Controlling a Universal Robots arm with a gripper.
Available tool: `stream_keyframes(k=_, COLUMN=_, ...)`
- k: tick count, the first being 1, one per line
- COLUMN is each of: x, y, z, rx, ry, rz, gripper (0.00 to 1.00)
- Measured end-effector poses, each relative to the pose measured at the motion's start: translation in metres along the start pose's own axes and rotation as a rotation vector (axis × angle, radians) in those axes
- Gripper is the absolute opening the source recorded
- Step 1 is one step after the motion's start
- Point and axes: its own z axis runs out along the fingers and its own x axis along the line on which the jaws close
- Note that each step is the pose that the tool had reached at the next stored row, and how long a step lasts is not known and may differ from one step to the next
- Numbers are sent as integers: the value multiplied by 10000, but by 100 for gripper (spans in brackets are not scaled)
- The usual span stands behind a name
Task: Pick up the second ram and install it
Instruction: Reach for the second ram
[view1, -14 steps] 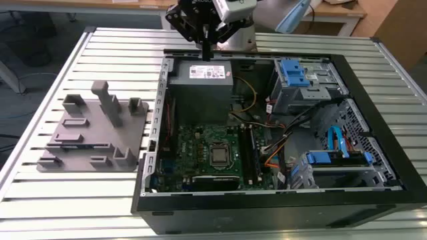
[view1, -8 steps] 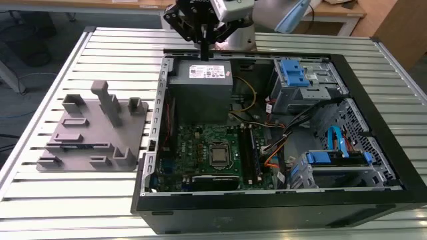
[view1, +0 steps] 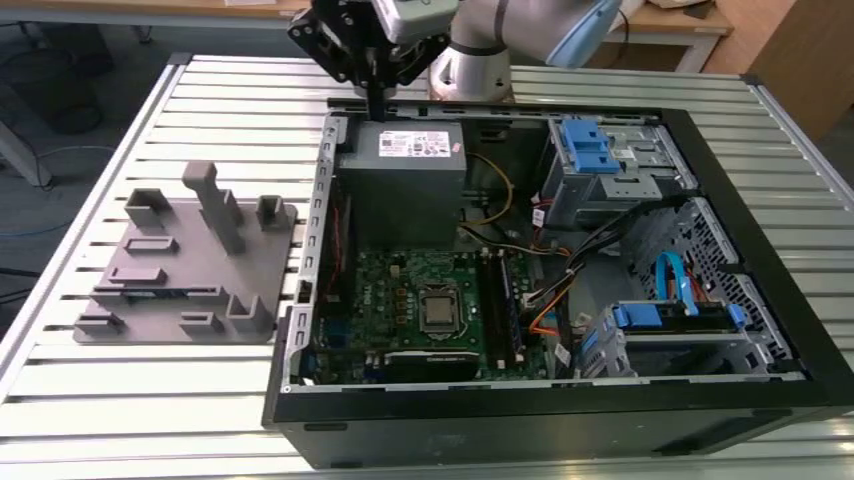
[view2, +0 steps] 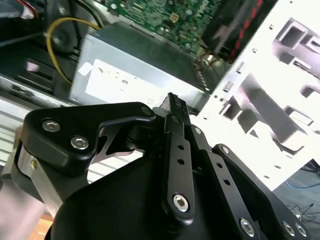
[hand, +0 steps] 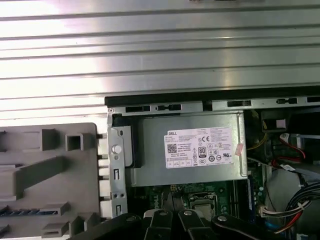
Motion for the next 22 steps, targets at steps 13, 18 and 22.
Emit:
stream_keyframes(k=13, x=437, y=-33, z=-8, rx=0, ry=0, rz=1, gripper=11)
stream_keyframes(k=18, x=540, y=-41, z=-6, rx=1, ry=0, rz=0, gripper=11)
stream_keyframes(k=22, x=617, y=-47, z=-3, rx=0, ry=-1, rz=1, gripper=11)
